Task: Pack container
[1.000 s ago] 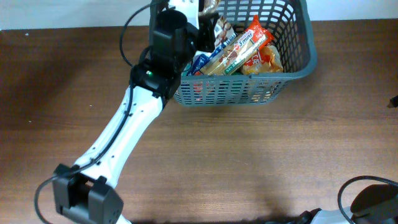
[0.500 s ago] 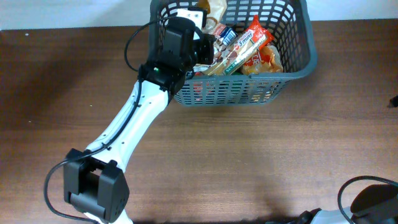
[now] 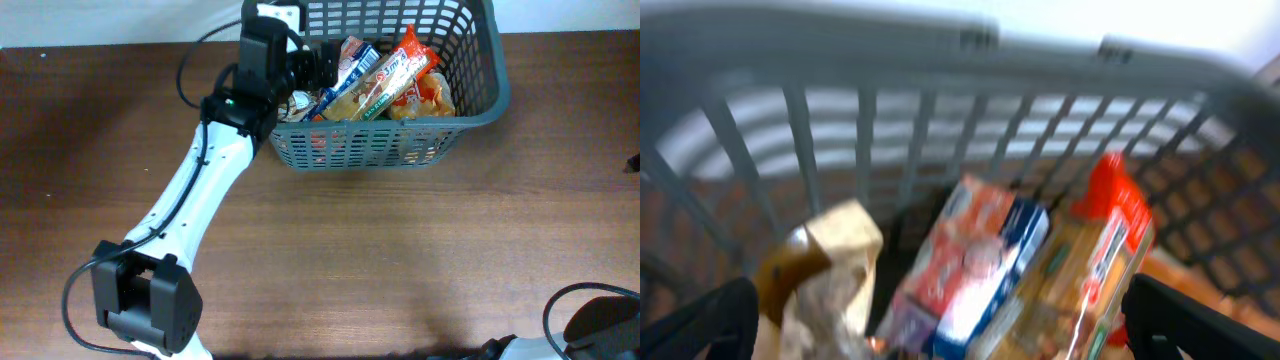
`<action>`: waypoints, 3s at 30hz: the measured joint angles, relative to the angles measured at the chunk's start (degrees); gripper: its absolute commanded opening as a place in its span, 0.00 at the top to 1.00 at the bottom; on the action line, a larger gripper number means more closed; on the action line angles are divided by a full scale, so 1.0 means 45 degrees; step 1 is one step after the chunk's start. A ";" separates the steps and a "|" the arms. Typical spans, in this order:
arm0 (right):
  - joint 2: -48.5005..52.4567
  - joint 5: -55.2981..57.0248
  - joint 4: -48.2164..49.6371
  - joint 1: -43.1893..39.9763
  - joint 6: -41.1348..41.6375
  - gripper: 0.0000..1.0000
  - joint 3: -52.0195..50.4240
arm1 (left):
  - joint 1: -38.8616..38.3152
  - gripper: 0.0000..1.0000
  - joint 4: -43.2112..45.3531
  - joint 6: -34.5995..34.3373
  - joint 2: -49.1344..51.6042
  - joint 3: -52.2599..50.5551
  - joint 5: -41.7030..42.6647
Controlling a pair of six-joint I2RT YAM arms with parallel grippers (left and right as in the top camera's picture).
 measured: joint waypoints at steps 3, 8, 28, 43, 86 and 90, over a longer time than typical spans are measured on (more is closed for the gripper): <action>0.0000 0.0000 0.0005 0.0000 0.0000 0.01 0.0000 | 0.0102 0.01 -0.0214 0.0350 -0.0010 0.1350 0.0010; 0.0000 0.0005 -0.0010 0.0000 0.0010 0.01 0.0000 | 0.0131 0.01 -0.2560 0.1185 -0.1331 0.3687 -0.0010; 0.0000 0.0000 0.0000 0.0000 0.0000 0.01 0.0000 | 0.2166 0.01 -1.2410 0.1457 -0.8922 0.4250 -0.2098; 0.0000 0.0000 0.0000 0.0000 -0.0005 0.01 0.0000 | 0.2176 0.01 -1.6383 0.0729 -1.2760 0.3672 -0.2191; 0.0000 0.0000 0.0000 0.0000 0.0005 0.01 0.0000 | 0.2171 0.01 -0.9209 0.1350 -1.7131 -0.8437 0.0656; 0.0000 0.0000 0.0000 0.0000 0.0005 0.01 0.0000 | 0.2171 0.01 -0.7669 0.1661 -1.7131 -0.9787 0.0627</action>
